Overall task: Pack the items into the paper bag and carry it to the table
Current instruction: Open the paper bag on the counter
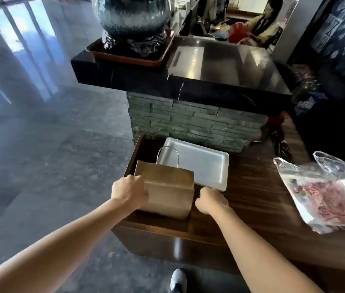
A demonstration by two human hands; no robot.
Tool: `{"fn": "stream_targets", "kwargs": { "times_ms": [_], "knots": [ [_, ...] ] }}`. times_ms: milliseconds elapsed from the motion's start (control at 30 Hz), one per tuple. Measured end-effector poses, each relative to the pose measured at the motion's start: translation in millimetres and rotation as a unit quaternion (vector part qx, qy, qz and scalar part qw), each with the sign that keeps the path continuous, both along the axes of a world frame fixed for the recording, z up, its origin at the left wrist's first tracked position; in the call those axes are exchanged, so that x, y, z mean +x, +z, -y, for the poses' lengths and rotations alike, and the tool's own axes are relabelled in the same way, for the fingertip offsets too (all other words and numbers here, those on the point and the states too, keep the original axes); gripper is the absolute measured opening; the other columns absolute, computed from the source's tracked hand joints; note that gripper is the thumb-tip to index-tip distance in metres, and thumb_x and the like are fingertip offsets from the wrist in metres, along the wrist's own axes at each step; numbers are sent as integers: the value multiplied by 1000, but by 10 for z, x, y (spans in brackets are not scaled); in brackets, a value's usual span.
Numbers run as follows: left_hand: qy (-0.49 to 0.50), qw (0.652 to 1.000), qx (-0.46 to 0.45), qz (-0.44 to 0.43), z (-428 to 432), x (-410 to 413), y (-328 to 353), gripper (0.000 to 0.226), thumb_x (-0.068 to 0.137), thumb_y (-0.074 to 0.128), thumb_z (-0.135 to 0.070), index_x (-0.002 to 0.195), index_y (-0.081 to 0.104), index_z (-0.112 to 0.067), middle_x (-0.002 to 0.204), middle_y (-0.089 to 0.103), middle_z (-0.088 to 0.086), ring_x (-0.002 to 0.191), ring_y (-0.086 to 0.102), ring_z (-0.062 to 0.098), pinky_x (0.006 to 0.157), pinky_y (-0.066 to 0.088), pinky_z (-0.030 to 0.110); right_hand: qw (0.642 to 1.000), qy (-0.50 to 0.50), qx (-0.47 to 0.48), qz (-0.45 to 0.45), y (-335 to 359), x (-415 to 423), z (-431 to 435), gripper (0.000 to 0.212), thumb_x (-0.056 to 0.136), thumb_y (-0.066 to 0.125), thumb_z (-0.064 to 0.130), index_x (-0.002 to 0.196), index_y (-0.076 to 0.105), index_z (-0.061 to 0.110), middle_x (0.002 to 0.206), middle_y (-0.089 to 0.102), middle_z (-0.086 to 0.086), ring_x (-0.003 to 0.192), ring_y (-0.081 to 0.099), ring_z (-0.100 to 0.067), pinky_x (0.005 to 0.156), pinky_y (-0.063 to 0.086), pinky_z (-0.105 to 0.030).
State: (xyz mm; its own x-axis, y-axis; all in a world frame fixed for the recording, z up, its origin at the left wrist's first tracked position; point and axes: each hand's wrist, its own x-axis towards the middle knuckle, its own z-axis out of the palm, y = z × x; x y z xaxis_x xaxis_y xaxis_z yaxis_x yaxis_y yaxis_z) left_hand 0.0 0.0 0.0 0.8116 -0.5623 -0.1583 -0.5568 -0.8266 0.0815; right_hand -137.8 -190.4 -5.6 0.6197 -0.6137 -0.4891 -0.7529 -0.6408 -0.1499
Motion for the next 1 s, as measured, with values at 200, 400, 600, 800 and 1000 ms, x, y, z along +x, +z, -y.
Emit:
{"fn": "stream_targets", "kwargs": {
  "times_ms": [200, 400, 600, 800, 1000],
  "knots": [
    [103, 990, -93, -27, 302, 451, -43, 33, 80, 62, -29, 108, 54, -13, 107, 59, 12, 93, 62, 38, 67, 47, 40, 974, -113, 137, 137, -76, 436, 437, 13, 81, 49, 24, 85, 61, 20, 93, 69, -6, 71, 68, -25, 71, 62, -41],
    [174, 968, -132, -125, 404, 667, -243, 38, 83, 57, -29, 118, 52, -17, 112, 65, 14, 99, 60, 37, 72, 45, 37, 952, -173, 181, 174, -197, 669, 472, 15, 79, 54, 28, 86, 64, 19, 86, 69, -3, 75, 68, -23, 72, 61, -42],
    [123, 958, -193, -174, 465, 854, -229, 32, 82, 54, -24, 108, 69, -34, 107, 72, 5, 89, 65, 28, 72, 55, 33, 913, -271, 183, 245, -215, 699, 360, 10, 84, 58, 28, 87, 64, 21, 86, 68, -1, 82, 64, -22, 73, 55, -35],
    [23, 948, -243, -207, 411, 904, -206, 26, 79, 63, -18, 96, 73, -34, 88, 71, -7, 88, 64, 17, 73, 50, 27, 788, -421, 287, 346, -200, 650, 228, 24, 92, 55, 40, 81, 66, 22, 93, 69, -2, 87, 63, -18, 86, 51, -42],
    [-125, 949, -245, -156, 208, 855, -151, 27, 80, 67, -19, 105, 72, -29, 105, 64, -5, 99, 55, 20, 87, 48, 37, 735, -451, 324, 389, -149, 539, 153, 33, 86, 61, 48, 75, 74, 20, 93, 75, -5, 93, 67, -24, 80, 52, -38]
  ]
}}
